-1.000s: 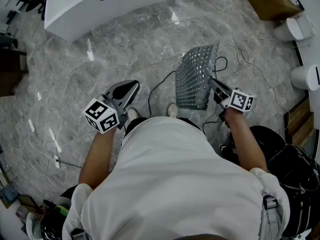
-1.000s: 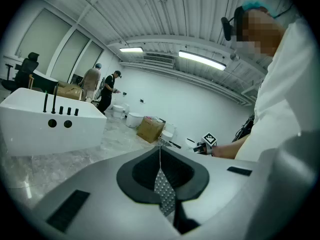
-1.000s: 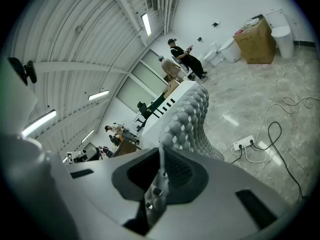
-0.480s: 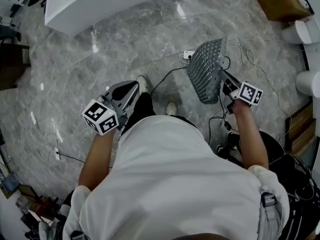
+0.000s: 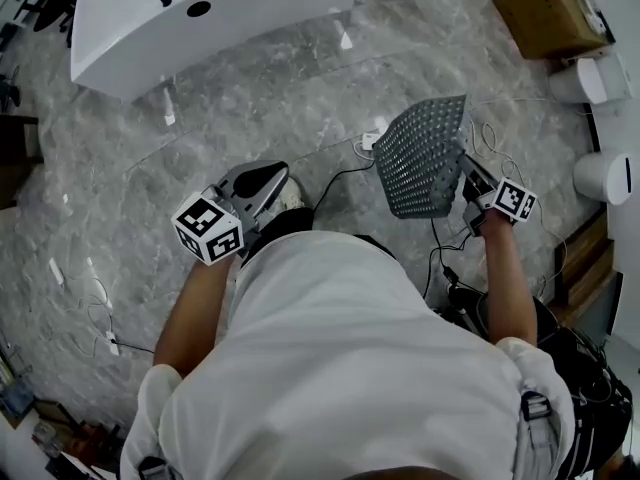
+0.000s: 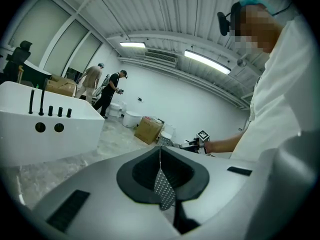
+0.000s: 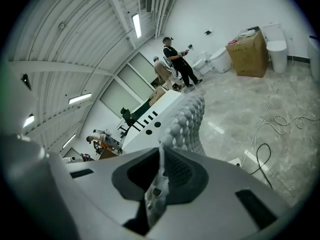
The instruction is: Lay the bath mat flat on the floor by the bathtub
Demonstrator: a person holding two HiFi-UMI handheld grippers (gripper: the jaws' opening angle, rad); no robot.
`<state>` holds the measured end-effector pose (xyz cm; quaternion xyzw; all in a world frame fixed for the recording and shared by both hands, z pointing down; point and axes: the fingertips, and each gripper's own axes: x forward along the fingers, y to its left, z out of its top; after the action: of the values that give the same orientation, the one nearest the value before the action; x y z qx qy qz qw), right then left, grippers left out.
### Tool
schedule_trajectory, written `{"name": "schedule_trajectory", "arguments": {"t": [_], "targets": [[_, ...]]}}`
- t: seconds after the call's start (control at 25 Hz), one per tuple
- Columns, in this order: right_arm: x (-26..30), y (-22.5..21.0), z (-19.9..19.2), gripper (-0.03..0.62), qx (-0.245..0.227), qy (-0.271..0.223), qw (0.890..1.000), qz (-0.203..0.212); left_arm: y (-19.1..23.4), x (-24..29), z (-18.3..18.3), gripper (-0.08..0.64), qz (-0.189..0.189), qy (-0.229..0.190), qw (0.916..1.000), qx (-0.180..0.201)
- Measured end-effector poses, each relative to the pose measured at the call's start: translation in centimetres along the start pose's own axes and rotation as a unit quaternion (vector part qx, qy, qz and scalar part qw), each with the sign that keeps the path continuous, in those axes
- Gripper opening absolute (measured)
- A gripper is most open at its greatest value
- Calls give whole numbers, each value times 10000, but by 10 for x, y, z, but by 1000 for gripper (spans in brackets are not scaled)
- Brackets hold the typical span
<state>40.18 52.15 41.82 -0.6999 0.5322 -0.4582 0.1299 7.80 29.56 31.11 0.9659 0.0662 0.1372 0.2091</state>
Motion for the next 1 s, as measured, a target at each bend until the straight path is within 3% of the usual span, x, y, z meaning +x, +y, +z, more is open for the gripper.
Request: {"name": "schedule_trajectory", "arguments": {"t": [0.2,0.32,0.56,0.76,1.0], "targets": [[60,16,66,41,5,-277,9996,-45,71,0,41,19,-229,94,9996,151],[98,24,104,41,-10,-368,9993,-51,108,0,62,18,-134,42,9997,219],[179,20,182,41,-75,-334,9994,27,166,17,90,20,128,-134,9998,-50],[263,4,238,41,-91,-156,9995,264,218,47,109,19,391,-45,9991,-184],[358,-42,306,41,-112,183,9995,241,283,108,157,19,702,34,9968,-381]]}}
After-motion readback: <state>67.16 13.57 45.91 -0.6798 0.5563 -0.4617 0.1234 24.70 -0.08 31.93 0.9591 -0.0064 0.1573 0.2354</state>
